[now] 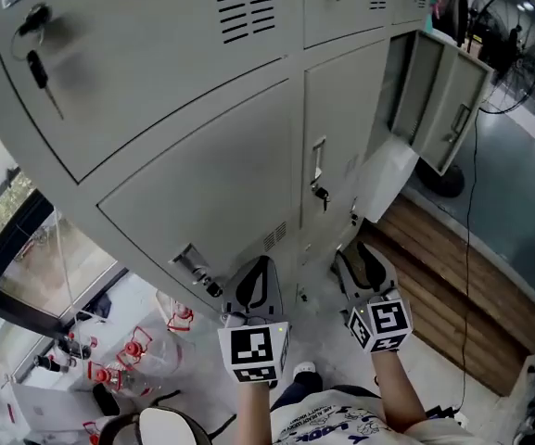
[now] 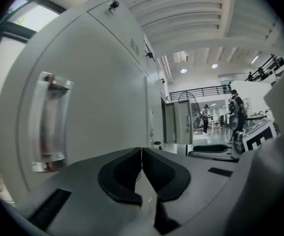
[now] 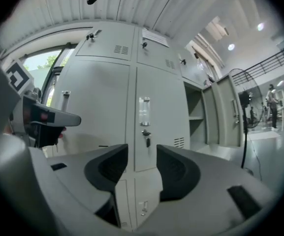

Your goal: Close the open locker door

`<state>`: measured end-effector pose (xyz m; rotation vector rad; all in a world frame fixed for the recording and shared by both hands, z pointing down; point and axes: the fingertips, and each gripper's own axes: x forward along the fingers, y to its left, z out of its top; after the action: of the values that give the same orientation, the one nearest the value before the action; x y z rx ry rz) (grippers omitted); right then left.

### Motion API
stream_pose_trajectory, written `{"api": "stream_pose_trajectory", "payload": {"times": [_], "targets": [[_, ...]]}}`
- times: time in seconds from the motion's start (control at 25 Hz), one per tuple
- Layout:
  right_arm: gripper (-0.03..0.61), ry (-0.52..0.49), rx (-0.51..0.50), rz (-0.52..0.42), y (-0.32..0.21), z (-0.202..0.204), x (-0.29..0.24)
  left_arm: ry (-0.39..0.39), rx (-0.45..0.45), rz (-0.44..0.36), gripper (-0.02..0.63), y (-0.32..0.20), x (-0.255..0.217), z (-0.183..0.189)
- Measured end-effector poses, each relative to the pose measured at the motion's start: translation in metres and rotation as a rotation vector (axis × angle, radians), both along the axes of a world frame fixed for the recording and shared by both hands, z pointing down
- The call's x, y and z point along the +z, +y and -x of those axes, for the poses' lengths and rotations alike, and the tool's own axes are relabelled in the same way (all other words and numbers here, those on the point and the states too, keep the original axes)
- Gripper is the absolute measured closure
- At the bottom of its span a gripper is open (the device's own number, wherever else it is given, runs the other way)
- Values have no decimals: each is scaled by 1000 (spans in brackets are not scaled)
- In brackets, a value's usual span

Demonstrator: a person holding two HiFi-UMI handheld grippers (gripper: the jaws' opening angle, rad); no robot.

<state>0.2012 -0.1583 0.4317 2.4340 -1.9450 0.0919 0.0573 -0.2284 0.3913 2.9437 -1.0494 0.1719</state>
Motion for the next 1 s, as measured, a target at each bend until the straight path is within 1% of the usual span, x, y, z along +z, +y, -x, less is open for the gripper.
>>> {"api": "stream_pose_trajectory", "payload": {"times": [0.08,0.24,0.36,0.48,0.68,1.0], "targets": [[396,2,80,-5,17,-23,-2,-4,79,3,606,6,1,-27],[396,12,246,-6,58,-65,-3,11,225,-1,606,21,1,-79],[396,6,338,-7,83,-90,-2,12,305,4,606,34,4,-109],[396,3,407,-4,103,-111,-2,9,367,14,606,44,6,-136],[396,0,475,-16,118,-143,-3,13,433,14,606,55,4,-176],[396,-18,495,-39,103,-209,2,0,455,3,606,44,9,-243]]}}
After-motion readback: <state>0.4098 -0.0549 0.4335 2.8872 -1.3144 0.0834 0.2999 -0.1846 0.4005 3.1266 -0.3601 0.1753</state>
